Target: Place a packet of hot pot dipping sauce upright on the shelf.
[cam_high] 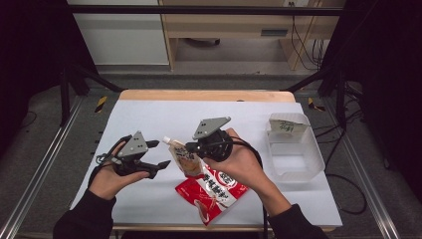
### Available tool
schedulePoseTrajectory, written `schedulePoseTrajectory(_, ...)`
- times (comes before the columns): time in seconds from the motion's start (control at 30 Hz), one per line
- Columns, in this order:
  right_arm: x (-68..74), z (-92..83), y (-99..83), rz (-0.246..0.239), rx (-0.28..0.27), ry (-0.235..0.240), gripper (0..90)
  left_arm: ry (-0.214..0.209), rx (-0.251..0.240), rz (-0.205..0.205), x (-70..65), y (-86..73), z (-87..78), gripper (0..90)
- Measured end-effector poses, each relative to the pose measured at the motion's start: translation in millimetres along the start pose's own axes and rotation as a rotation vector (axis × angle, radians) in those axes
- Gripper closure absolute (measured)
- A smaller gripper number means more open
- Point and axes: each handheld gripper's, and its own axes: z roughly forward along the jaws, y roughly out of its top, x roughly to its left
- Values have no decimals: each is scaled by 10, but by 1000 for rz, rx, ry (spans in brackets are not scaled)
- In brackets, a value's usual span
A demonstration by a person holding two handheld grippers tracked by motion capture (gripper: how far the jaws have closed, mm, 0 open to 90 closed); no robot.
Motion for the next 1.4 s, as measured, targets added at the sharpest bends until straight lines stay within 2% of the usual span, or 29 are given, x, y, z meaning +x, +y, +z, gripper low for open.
schedulePoseTrajectory(0.13, 20, 19, -11, -19, 7, 12, 894, -18, -18, -1, 30, 55, 47, 294)
schedulePoseTrajectory(0.27, 39, 47, -6, -26, 8, 23, 894, -62, -38, 0, 49, 112, 60, 394)
schedulePoseTrajectory(0.33, 50, 65, -7, -25, 2, 34, 894, -76, -39, 12, 56, 138, 62, 413)
schedulePoseTrajectory(0.4, 71, 86, -13, -30, 8, 40, 894, -91, -42, 17, 52, 158, 57, 479)
schedulePoseTrajectory(0.57, 76, 124, -53, -20, 12, 46, 893, -106, -30, 6, 63, 168, 65, 554)
schedulePoseTrajectory(0.63, 66, 122, -81, -16, 16, 39, 893, -130, -26, -7, 74, 161, 62, 633)
schedulePoseTrajectory(0.7, 53, 112, -102, -11, 15, 41, 892, -147, -18, -15, 64, 171, 73, 661)
schedulePoseTrajectory(0.8, 36, 93, -131, -14, 33, 19, 888, -169, -7, -28, 40, 219, 88, 714)
schedulePoseTrajectory(0.87, 28, 85, -137, -11, 34, 20, 887, -173, 3, -27, 28, 265, 92, 717)
schedulePoseTrajectory(1.07, 17, 31, -140, -25, 51, 8, 877, -196, 28, 14, 2, 426, 59, 728)
schedulePoseTrajectory(1.2, 26, -9, -111, -44, 69, -2, 867, -199, 56, 55, -20, 534, 24, 732)
schedulePoseTrajectory(1.4, 7, -68, -72, -59, 104, -9, 821, -203, 84, 90, -33, 640, 18, 735)
